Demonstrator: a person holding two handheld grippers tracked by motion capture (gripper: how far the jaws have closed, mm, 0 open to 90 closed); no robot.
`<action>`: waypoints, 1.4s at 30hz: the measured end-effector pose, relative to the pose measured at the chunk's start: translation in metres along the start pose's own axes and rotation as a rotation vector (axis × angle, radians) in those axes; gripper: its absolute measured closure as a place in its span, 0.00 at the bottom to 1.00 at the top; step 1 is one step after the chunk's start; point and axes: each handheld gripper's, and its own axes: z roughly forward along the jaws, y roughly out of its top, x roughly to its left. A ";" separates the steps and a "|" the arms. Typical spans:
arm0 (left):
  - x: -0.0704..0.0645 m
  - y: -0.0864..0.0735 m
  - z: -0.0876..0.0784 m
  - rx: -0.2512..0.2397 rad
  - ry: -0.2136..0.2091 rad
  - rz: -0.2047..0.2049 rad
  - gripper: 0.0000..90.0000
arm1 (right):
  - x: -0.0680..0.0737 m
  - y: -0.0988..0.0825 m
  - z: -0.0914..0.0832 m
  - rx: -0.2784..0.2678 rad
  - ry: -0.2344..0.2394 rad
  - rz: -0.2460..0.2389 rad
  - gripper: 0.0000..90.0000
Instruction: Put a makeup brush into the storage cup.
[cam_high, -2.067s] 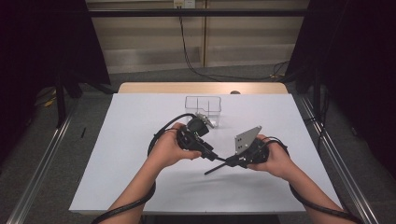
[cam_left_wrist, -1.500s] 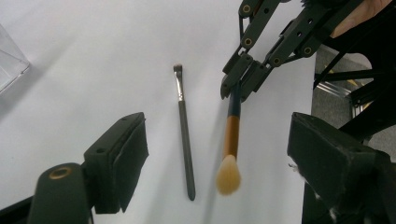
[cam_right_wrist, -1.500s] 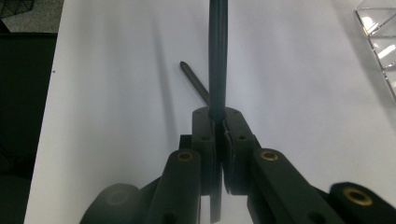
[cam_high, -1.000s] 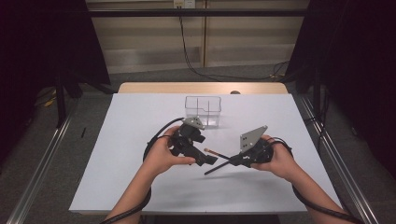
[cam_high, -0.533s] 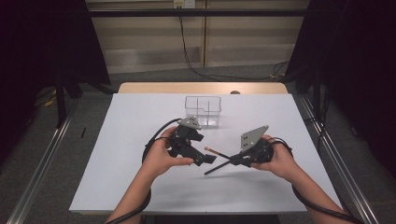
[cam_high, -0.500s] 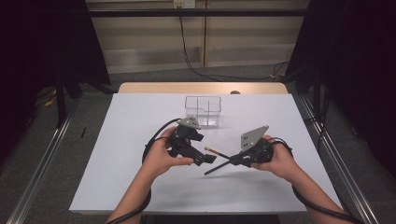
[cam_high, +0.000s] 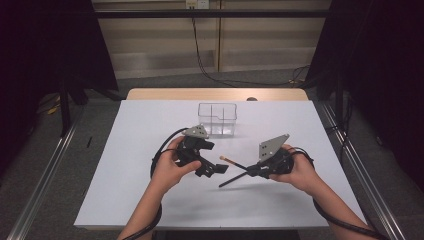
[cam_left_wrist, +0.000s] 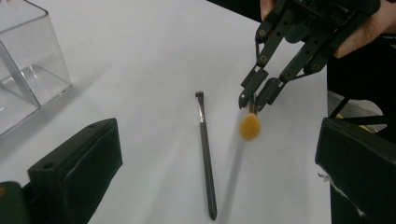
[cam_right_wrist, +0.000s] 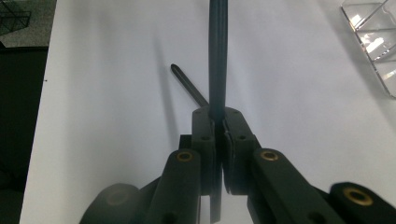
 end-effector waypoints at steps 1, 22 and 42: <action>0.000 -0.001 0.001 -0.002 0.006 0.000 0.00 | 0.000 -0.001 0.001 -0.002 0.001 0.003 0.94; 0.004 -0.014 0.003 -0.096 0.018 0.004 0.00 | -0.002 -0.003 0.004 -0.059 0.002 0.052 0.94; 0.006 -0.020 0.005 -0.169 -0.006 -0.021 0.00 | -0.001 -0.001 0.005 -0.154 -0.011 0.114 0.94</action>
